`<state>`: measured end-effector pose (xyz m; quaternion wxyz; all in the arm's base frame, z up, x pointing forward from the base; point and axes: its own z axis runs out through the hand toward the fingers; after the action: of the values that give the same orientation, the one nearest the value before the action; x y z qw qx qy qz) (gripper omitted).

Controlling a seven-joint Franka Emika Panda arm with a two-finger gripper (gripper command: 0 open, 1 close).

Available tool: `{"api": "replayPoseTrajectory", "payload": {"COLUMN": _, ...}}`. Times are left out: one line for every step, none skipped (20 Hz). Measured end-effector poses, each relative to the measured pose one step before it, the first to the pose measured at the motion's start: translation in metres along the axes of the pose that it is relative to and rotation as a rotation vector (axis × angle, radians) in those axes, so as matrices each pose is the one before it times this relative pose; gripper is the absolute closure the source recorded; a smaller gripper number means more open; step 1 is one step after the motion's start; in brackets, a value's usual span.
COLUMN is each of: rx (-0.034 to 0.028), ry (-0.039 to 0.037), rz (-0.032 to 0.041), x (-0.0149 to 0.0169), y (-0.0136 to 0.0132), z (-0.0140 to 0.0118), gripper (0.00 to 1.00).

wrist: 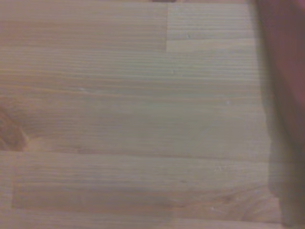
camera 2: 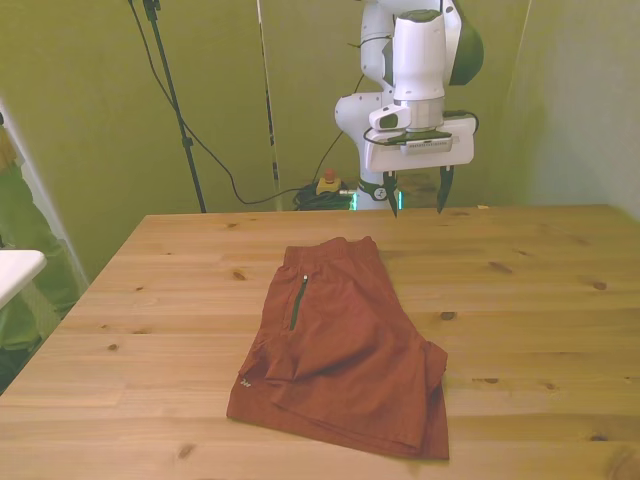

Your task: Unfold the shorts

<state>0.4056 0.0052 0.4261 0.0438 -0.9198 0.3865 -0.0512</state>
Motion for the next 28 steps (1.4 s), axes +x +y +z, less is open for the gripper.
{"api": "replayPoseTrajectory", "payload": {"rx": 0.00167, "ry": 0.00125, "rz": 0.00033, "x": 0.00065, "y": -0.00047, "z": -0.00091, "gripper": 0.00}}
{"api": "replayPoseTrajectory", "payload": {"rx": 0.00251, "ry": -0.00012, "rz": 0.00506, "x": 0.00195, "y": 0.00108, "z": -0.00099, "gripper": 0.00}}
{"api": "replayPoseTrajectory", "payload": {"rx": 0.00218, "ry": 0.00078, "rz": 0.00451, "x": 0.00172, "y": 0.00113, "z": -0.00069, "gripper": 0.00}}
{"api": "replayPoseTrajectory", "payload": {"rx": 0.00271, "ry": 0.00307, "rz": 0.00760, "x": 0.00340, "y": 0.00204, "z": -0.00160, "gripper": 0.00}}
{"api": "replayPoseTrajectory", "payload": {"rx": 0.00208, "ry": 0.00511, "rz": 0.01020, "x": 0.00494, "y": 0.00304, "z": -0.00228, "gripper": 0.00}}
{"api": "replayPoseTrajectory", "payload": {"rx": 0.00041, "ry": 0.00829, "rz": 0.01046, "x": 0.00628, "y": 0.00362, "z": -0.00288, "gripper": 0.00}}
{"api": "replayPoseTrajectory", "payload": {"rx": 0.00200, "ry": 0.00591, "rz": 0.01287, "x": 0.00663, "y": 0.00365, "z": -0.00263, "gripper": 0.00}}
{"api": "replayPoseTrajectory", "payload": {"rx": 0.00228, "ry": 0.00476, "rz": 0.01213, "x": 0.00620, "y": 0.00301, "z": -0.00230, "gripper": 0.00}}
{"api": "replayPoseTrajectory", "payload": {"rx": 0.00083, "ry": 0.00866, "rz": 0.01137, "x": 0.00717, "y": 0.00291, "z": -0.00308, "gripper": 0.00}}
{"api": "replayPoseTrajectory", "payload": {"rx": 0.00015, "ry": 0.00983, "rz": 0.01292, "x": 0.00900, "y": 0.00373, "z": -0.00342, "gripper": 0.00}}
{"api": "replayPoseTrajectory", "payload": {"rx": 0.00113, "ry": 0.00742, "rz": 0.01384, "x": 0.00794, "y": 0.00406, "z": -0.00283, "gripper": 0.00}}
{"api": "replayPoseTrajectory", "payload": {"rx": 0.00059, "ry": 0.00748, "rz": 0.01787, "x": 0.00928, "y": 0.00592, "z": -0.00276, "gripper": 0.00}}
{"api": "replayPoseTrajectory", "payload": {"rx": 0.00142, "ry": 0.00521, "rz": 0.01975, "x": 0.00960, "y": 0.00711, "z": -0.00217, "gripper": 0.00}}
{"api": "replayPoseTrajectory", "payload": {"rx": 0.00054, "ry": 0.00592, "rz": 0.01534, "x": 0.00906, "y": 0.00622, "z": -0.00207, "gripper": 0.00}}
{"api": "replayPoseTrajectory", "payload": {"rx": -0.00092, "ry": 0.00638, "rz": 0.01148, "x": 0.00930, "y": 0.00507, "z": -0.00190, "gripper": 0.00}}
{"api": "replayPoseTrajectory", "payload": {"rx": -0.00038, "ry": 0.00249, "rz": 0.01103, "x": 0.00856, "y": 0.00364, "z": -0.00059, "gripper": 0.00}}
{"api": "replayPoseTrajectory", "payload": {"rx": 0.00043, "ry": 0.00016, "rz": 0.01121, "x": 0.01004, "y": 0.00375, "z": 0.00001, "gripper": 0.00}}
{"api": "replayPoseTrajectory", "payload": {"rx": 0.00039, "ry": 0.00018, "rz": 0.01060, "x": 0.00998, "y": 0.00326, "z": 0.00019, "gripper": 0.00}}
{"api": "replayPoseTrajectory", "payload": {"rx": 0.00018, "ry": 0.00060, "rz": 0.01087, "x": 0.00988, "y": 0.00261, "z": 0.00023, "gripper": 0.00}}
{"api": "replayPoseTrajectory", "payload": {"rx": 0.00079, "ry": 0.00179, "rz": 0.00947, "x": 0.01008, "y": 0.00198, "z": -0.00024, "gripper": 0.00}}
{"api": "replayPoseTrajectory", "payload": {"rx": 0.00068, "ry": 0.00300, "rz": 0.00811, "x": 0.00958, "y": 0.00073, "z": -0.00046, "gripper": 0.00}}
{"api": "replayPoseTrajectory", "payload": {"rx": 0.00025, "ry": 0.00348, "rz": 0.00838, "x": 0.00869, "y": -0.00062, "z": -0.00034, "gripper": 0.00}}
{"api": "replayPoseTrajectory", "payload": {"rx": -0.00018, "ry": 0.00290, "rz": 0.00790, "x": 0.00859, "y": -0.00141, "z": 0.00023, "gripper": 0.00}}
{"api": "replayPoseTrajectory", "payload": {"rx": 0.00118, "ry": 0.00245, "rz": 0.00858, "x": 0.00843, "y": -0.00192, "z": 0.00052, "gripper": 0.00}}
{"api": "replayPoseTrajectory", "payload": {"rx": 0.00192, "ry": 0.00167, "rz": 0.00931, "x": 0.00809, "y": -0.00266, "z": 0.00052, "gripper": 0.00}}
{"api": "replayPoseTrajectory", "payload": {"rx": -0.00244, "ry": 0.00204, "rz": 0.01270, "x": 0.01685, "y": -0.00874, "z": 0.00486, "gripper": 0.00}}
{"api": "replayPoseTrajectory", "payload": {"rx": 0.00181, "ry": 0.00224, "rz": 0.00172, "x": 0.00097, "y": -0.00056, "z": -0.00118, "gripper": 0.00}}
{"api": "replayPoseTrajectory", "payload": {"rx": 0.00425, "ry": 0.00488, "rz": 0.00592, "x": 0.00238, "y": -0.00058, "z": -0.00104, "gripper": 0.00}}
